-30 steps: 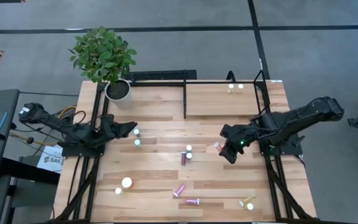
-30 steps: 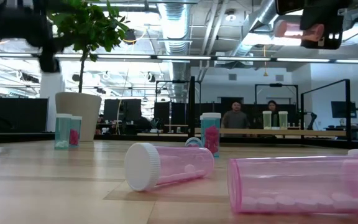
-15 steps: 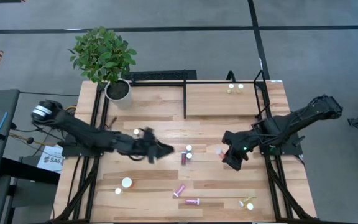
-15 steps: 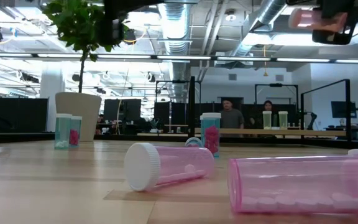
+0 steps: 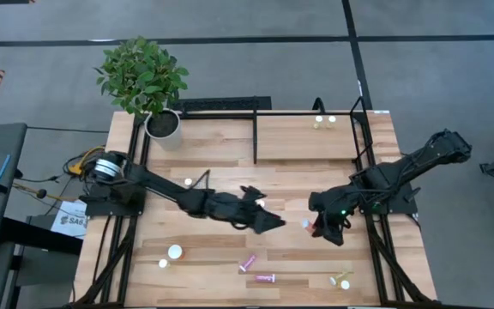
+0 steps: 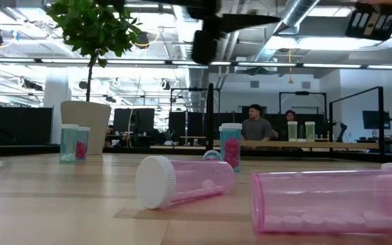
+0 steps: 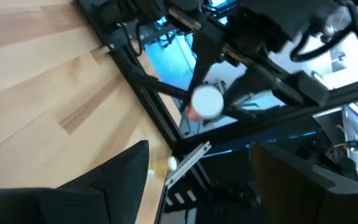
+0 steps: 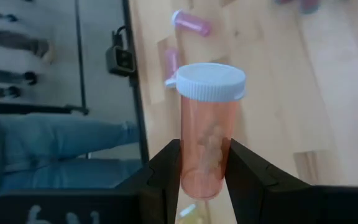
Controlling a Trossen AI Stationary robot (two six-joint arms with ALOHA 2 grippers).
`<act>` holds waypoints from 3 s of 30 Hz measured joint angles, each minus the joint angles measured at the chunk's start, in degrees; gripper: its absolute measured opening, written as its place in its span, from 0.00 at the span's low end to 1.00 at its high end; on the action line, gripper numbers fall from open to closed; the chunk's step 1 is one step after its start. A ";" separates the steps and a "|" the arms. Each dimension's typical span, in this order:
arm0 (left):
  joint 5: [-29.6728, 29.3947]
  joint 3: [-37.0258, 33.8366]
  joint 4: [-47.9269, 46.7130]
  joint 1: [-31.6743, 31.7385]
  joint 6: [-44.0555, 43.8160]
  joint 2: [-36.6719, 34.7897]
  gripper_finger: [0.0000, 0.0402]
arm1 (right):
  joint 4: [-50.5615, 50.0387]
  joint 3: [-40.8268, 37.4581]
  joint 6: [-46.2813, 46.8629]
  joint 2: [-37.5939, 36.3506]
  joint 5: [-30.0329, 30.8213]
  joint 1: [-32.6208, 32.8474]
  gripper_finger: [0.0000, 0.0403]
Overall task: Pick and place medicine bottles onto shelf by color
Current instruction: Move the top orange pill bottle to the center of the table
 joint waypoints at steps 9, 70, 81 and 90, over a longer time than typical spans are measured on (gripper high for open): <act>3.05 12.03 -0.23 0.32 0.06 9.44 0.67 | -0.04 0.00 -1.07 0.00 -7.64 -3.65 0.32; 7.90 16.78 -7.54 1.98 -1.63 13.09 0.24 | 4.48 -0.02 -8.34 7.30 -21.21 -10.01 0.32; 7.72 16.82 -5.53 2.05 -1.50 13.07 0.24 | 4.02 0.00 -6.22 7.30 -26.39 -10.50 0.45; 7.73 16.84 -6.68 2.05 -1.42 13.03 0.24 | 4.10 0.00 -5.88 6.95 -28.78 -10.86 0.48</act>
